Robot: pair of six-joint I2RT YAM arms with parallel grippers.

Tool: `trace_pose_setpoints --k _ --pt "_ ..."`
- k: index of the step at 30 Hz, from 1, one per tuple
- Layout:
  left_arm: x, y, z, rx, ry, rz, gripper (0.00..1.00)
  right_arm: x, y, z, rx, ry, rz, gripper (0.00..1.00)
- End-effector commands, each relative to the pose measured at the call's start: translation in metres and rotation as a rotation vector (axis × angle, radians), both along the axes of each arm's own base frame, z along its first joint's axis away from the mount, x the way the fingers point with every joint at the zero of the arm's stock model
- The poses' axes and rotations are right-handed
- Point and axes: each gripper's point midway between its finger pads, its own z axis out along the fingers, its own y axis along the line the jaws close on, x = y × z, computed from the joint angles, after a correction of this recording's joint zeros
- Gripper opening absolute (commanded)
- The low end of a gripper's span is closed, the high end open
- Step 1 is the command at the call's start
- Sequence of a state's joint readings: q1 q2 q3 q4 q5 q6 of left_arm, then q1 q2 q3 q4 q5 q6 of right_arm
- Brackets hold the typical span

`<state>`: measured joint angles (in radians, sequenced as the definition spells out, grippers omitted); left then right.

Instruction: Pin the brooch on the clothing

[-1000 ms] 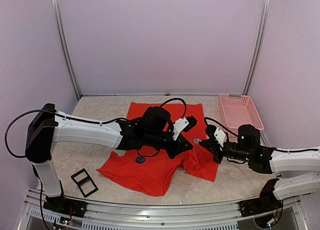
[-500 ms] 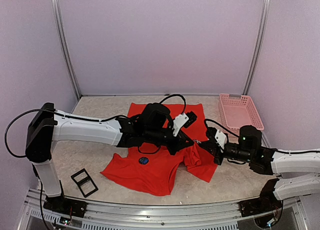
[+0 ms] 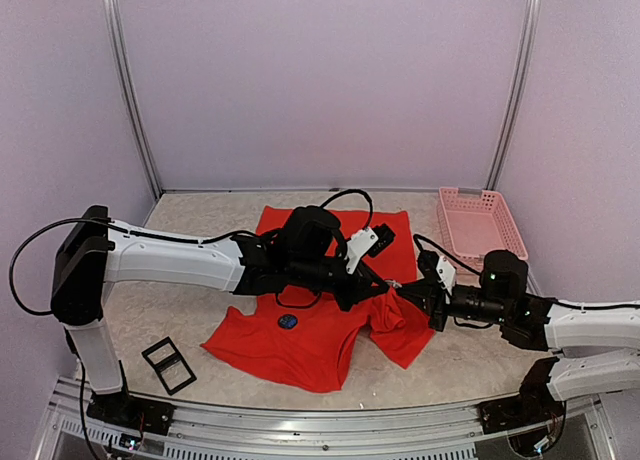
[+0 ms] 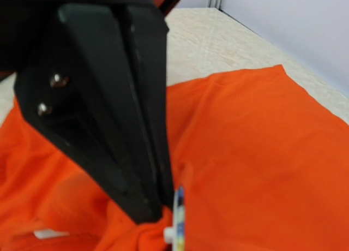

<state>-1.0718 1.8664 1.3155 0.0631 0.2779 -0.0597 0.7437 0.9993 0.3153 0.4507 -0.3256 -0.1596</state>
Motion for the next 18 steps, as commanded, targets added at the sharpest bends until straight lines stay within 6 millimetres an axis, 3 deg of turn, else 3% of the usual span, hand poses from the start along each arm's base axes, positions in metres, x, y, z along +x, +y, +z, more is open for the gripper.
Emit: trace_pose_setpoints --k 1,8,14,18 --pt "0.008 0.000 0.014 -0.039 -0.021 0.023 0.00 -0.012 0.009 0.020 0.121 0.043 0.080 0.00" --pt "0.009 0.007 0.012 -0.013 -0.029 0.039 0.10 -0.011 0.008 0.013 0.157 0.133 0.075 0.00" --pt "0.007 0.022 0.011 0.019 -0.022 0.054 0.35 -0.004 0.004 0.012 0.181 0.193 0.062 0.00" --pt "0.006 0.028 0.007 0.021 -0.017 0.063 0.41 -0.008 0.006 0.012 0.186 0.211 0.089 0.00"
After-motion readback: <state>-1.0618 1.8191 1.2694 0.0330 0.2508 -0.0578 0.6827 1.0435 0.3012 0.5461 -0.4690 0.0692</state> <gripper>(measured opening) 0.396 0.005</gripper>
